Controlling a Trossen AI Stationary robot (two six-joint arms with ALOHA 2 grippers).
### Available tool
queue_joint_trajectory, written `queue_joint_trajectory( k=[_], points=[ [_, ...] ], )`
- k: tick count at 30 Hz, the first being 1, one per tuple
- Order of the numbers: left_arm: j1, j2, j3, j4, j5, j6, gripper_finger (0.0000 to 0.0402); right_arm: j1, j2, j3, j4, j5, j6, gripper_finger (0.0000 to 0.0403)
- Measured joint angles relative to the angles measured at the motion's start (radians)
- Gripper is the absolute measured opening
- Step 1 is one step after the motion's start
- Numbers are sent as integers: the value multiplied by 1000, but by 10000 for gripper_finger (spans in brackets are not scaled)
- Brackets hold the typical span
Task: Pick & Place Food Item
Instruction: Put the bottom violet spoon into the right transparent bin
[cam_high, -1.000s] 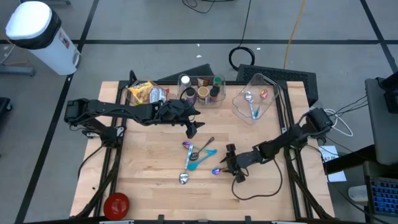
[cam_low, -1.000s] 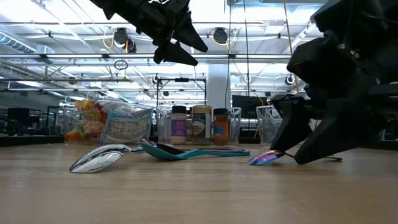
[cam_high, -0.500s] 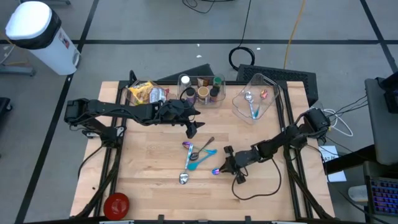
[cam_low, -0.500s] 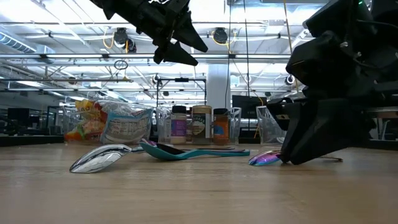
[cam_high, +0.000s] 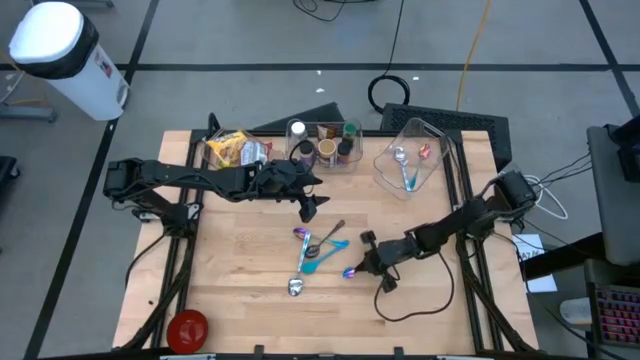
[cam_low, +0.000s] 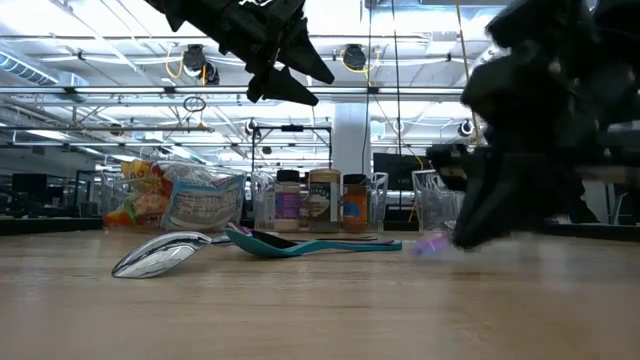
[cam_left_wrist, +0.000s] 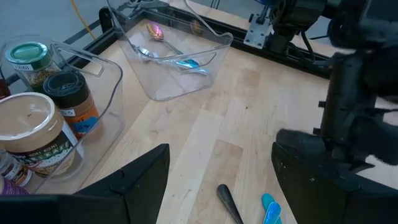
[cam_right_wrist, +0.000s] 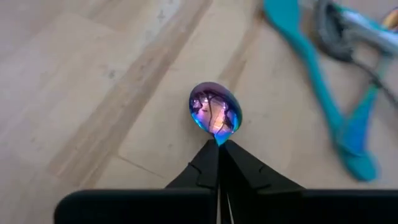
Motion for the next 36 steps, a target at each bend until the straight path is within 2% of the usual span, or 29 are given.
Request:
queue_joint_trajectory(
  k=[5, 9, 14, 19, 24, 27, 32, 36],
  points=[
    [0, 0, 0, 0, 0, 0, 285, 39, -167, 30, -60, 90, 10, 2],
    [0, 0, 0, -1, 0, 0, 285, 44, -321, 27, -175, 176, 25, 1],
    [0, 0, 0, 0, 0, 0, 285, 22, -515, 14, -275, 380, 4, 1],
    [0, 0, 0, 0, 0, 0, 285, -94, -686, -29, -266, 606, 58, 1],
    [0, 0, 0, 0, 0, 0, 285, -295, -814, -118, -262, 770, 59, 0],
    [0, 0, 0, 0, 0, 0, 285, -452, -850, -205, -188, 767, 99, 0],
    [0, 0, 0, 0, 0, 0, 285, -692, -849, -358, 53, 668, 202, 1],
    [0, 0, 0, 0, 0, 0, 285, -804, -827, -447, 177, 583, 263, 2]
  ],
)
